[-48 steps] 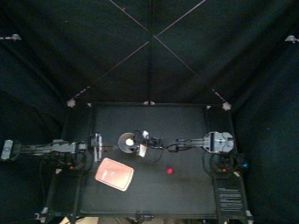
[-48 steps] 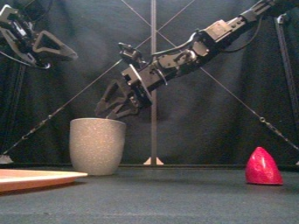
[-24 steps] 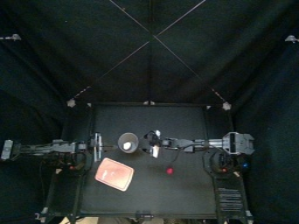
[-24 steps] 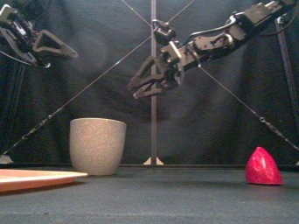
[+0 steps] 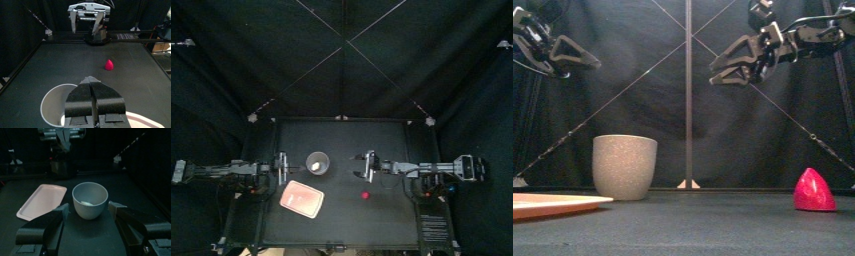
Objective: Pick the onion then place it in the grey bowl
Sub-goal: Drop onion in the grey bowl and return to neutral
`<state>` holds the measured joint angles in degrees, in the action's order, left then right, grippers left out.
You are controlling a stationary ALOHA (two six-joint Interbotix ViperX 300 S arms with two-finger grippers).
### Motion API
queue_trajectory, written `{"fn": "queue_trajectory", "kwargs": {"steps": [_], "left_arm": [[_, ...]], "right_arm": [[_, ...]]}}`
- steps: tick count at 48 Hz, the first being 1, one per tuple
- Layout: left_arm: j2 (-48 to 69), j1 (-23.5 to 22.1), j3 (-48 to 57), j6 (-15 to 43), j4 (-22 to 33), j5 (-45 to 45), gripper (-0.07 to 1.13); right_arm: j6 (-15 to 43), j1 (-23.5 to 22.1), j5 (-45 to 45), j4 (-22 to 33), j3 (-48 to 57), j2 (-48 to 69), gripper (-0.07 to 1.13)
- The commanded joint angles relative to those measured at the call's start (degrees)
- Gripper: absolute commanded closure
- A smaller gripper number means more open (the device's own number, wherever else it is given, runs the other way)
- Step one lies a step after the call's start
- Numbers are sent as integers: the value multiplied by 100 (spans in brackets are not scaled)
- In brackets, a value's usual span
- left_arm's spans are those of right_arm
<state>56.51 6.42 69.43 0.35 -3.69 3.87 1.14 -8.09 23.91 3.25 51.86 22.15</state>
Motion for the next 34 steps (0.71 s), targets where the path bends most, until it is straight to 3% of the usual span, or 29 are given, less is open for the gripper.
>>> {"fn": "queue_trajectory", "kwargs": {"steps": [1, 14, 34], "left_arm": [[-18, 9, -70, 0, -9, 62, 106], [-9, 35, -70, 9, -18, 308, 106], [-9, 105, -18, 0, -9, 483, 106]], "right_arm": [[0, 9, 202, -26, 229, 519, 8], [9, 26, 571, -18, 773, 1239, 8], [9, 70, 589, 0, 826, 1292, 8]]}}
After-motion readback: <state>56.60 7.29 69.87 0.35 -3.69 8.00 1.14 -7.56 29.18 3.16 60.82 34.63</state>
